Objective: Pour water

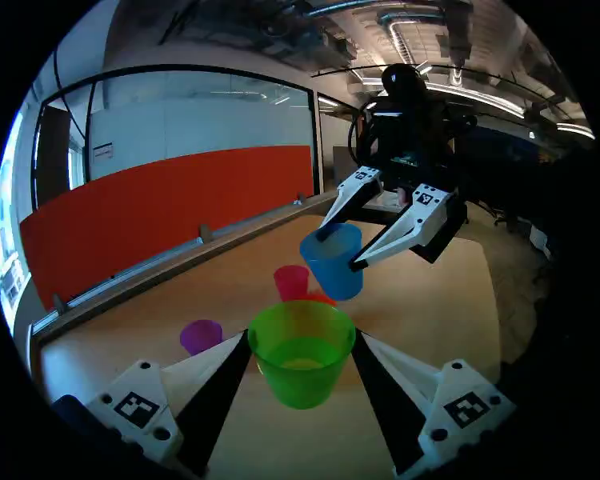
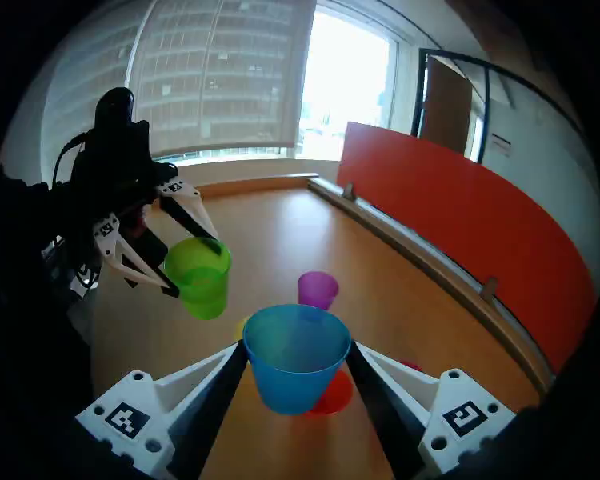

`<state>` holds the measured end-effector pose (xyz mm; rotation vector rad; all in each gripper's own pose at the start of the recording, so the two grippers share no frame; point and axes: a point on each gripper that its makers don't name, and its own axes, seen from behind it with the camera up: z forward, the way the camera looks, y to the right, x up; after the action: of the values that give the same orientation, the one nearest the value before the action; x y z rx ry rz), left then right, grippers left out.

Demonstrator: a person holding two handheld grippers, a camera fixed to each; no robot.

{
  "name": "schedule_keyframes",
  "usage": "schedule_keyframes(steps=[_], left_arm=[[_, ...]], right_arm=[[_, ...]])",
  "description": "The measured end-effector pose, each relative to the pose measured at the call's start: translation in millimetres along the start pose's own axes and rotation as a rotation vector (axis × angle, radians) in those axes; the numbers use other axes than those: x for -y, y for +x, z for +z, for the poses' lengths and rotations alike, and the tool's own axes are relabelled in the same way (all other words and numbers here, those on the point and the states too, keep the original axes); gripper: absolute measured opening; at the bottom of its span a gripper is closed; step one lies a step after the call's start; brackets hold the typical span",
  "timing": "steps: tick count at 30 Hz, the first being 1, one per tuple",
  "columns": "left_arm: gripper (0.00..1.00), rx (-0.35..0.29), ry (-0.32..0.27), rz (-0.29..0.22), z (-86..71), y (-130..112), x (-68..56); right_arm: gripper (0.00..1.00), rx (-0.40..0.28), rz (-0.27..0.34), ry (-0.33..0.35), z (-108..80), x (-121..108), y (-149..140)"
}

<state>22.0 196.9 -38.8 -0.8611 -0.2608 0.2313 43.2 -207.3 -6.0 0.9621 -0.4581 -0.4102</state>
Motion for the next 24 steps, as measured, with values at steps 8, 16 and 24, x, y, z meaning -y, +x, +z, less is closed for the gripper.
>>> schedule_keyframes(steps=[8,16,24], left_arm=[[0.88,0.022,-0.013,-0.007,3.4,-14.4,-8.2],[0.88,0.035,-0.027,-0.021,4.0,-26.4,-16.6],[0.88,0.061,-0.038,-0.037,2.5,-41.7,-22.0]], right_arm=[[0.92,0.024,0.004,0.022,3.5,7.8,-16.9],[0.92,0.042,0.022,0.039,6.1,15.4,-35.6],[0.92,0.070,0.034,0.056,8.7,23.8,-55.3]])
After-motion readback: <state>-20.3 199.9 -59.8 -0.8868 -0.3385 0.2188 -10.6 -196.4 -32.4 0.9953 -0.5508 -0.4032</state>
